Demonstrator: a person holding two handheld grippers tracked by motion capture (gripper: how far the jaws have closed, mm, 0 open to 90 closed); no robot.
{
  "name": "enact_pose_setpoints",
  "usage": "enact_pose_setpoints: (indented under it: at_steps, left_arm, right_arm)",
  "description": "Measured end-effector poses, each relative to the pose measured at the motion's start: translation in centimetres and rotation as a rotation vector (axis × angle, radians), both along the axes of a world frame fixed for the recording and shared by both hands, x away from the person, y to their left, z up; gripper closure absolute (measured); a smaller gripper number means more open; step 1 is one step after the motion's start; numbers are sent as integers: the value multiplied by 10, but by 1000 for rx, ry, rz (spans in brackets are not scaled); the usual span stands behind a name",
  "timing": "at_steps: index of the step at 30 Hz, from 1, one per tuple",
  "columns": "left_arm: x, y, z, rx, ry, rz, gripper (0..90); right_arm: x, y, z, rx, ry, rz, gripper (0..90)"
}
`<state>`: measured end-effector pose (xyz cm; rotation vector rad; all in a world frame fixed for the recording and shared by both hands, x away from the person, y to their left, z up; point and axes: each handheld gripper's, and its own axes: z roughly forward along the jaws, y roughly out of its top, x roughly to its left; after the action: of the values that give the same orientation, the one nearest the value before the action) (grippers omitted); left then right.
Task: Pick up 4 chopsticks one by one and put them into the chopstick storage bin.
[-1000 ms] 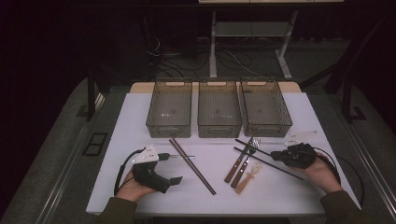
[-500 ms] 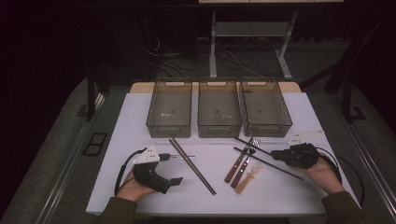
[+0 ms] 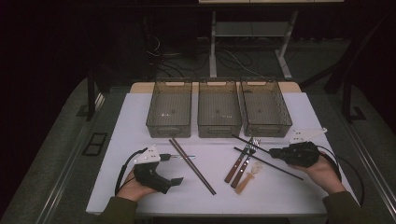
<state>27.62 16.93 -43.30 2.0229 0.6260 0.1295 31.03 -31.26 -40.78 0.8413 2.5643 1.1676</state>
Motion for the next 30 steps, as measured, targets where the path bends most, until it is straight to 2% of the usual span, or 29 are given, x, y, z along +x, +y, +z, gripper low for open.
enact_pose_setpoints:
  at_steps: [13,30]
  left_arm:
    - [0,-1,0,-7,-1,0,0]
    - [-1,0,1,-12,-1,-2,0]
  right_arm:
    - [2,9,11,55,-20,7,860]
    - [13,40,19,94,-41,34,860]
